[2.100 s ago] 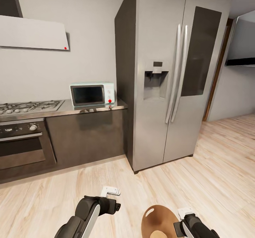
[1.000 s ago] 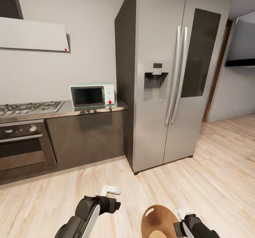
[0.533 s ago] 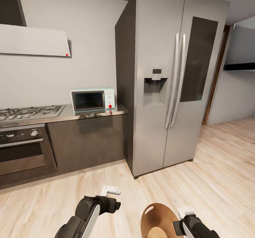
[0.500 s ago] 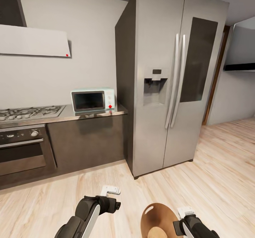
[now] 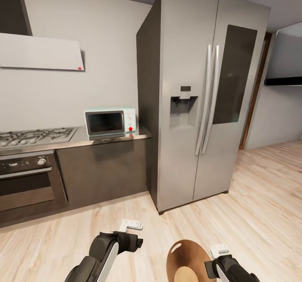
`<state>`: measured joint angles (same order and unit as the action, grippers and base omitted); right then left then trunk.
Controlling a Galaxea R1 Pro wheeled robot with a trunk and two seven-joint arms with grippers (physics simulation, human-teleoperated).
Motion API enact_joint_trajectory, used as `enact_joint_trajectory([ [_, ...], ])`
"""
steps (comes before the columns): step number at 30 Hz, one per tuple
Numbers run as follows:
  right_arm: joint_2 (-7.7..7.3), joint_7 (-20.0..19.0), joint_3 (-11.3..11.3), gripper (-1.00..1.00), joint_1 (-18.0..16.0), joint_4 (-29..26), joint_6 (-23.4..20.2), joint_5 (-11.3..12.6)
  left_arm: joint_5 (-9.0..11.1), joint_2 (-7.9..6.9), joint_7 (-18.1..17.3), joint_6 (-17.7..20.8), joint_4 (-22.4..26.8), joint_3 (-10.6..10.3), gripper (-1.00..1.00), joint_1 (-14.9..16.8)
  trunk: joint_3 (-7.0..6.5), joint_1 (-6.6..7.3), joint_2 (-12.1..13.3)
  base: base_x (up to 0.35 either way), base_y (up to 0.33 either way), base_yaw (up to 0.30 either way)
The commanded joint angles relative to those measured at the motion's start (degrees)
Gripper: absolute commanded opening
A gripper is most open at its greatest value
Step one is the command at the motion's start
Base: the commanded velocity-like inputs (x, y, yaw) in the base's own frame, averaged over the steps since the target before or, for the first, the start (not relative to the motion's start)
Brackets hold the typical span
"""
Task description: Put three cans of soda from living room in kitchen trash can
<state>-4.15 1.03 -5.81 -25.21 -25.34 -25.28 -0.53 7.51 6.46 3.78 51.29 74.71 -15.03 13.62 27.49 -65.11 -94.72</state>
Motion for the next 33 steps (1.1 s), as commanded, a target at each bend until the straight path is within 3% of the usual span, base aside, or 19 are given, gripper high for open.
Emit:
enact_joint_trajectory([
  [1,0.01,-0.3,0.1,-1.0,0.0,-0.1,0.0,0.3,0.0,-0.01,0.0,0.0,0.0,0.0,1.0,0.0,-0.19,0.23,0.4,0.0,0.0,0.0],
  [7,0.06,-0.3,0.2,-1.0,0.0,-0.1,0.0,0.6,0.1,-0.03,0.0,0.0,0.0,0.0,1.0,0.0,-1.42,1.55,2.8,0.0,0.0,-0.035],
  [13,0.1,-0.4,0.0,-1.0,0.0,-0.1,0.0,0.6,0.2,-0.04,0.0,-0.1,0.1,0.0,1.0,0.0,-1.65,1.55,2.8,0.0,0.0,-0.129],
  [33,0.11,-0.5,-0.2,-1.0,0.0,0.2,-0.1,0.1,0.2,-0.04,0.0,-1.0,0.1,0.0,1.0,0.0,-0.01,1.55,2.8,0.0,0.0,-0.016],
])
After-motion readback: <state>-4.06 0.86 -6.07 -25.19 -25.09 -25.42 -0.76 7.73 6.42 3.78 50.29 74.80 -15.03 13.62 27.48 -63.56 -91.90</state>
